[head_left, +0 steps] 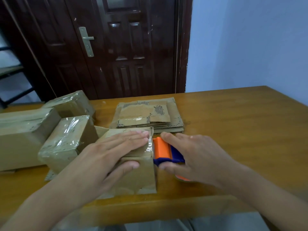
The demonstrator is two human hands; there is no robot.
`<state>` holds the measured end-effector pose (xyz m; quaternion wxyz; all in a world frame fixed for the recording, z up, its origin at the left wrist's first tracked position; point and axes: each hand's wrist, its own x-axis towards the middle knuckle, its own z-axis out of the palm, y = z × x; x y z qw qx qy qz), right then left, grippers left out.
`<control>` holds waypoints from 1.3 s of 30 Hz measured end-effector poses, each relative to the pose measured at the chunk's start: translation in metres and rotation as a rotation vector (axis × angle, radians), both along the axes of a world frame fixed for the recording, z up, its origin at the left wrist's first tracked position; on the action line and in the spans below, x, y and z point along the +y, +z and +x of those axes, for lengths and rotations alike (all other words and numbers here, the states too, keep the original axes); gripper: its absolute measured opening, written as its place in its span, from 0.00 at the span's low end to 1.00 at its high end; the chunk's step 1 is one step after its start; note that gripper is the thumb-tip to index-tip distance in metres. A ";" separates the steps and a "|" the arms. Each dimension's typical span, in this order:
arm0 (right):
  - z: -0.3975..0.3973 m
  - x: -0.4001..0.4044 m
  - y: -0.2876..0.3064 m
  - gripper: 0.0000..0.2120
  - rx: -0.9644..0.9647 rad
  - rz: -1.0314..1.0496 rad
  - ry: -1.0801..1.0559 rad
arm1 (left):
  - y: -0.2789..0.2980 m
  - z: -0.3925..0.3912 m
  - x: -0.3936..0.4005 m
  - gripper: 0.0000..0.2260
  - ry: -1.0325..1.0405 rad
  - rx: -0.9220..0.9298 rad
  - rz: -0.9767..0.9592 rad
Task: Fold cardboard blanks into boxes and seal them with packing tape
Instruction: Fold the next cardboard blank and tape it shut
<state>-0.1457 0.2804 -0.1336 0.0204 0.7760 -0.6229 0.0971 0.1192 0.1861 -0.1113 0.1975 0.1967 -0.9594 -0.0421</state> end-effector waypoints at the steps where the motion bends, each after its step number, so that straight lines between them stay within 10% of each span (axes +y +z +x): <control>1: 0.000 0.000 0.001 0.43 0.011 0.010 -0.003 | 0.004 -0.001 0.001 0.24 -0.008 0.009 -0.028; 12: -0.010 0.004 0.000 0.40 0.053 -0.032 -0.023 | 0.026 -0.021 0.006 0.27 -0.020 -0.323 -0.155; 19: -0.014 -0.005 0.061 0.41 0.111 -0.015 -0.002 | 0.037 -0.023 -0.008 0.23 -0.067 -0.090 -0.283; 24: -0.002 -0.010 0.156 0.40 0.184 -0.138 0.026 | -0.004 -0.031 0.007 0.26 -0.022 0.732 0.231; 30: 0.042 -0.038 0.154 0.39 0.517 0.023 0.161 | -0.081 -0.044 0.022 0.29 0.044 1.069 0.539; 39: 0.066 -0.052 0.118 0.39 0.538 0.145 0.257 | -0.088 -0.029 0.020 0.46 0.073 0.765 0.819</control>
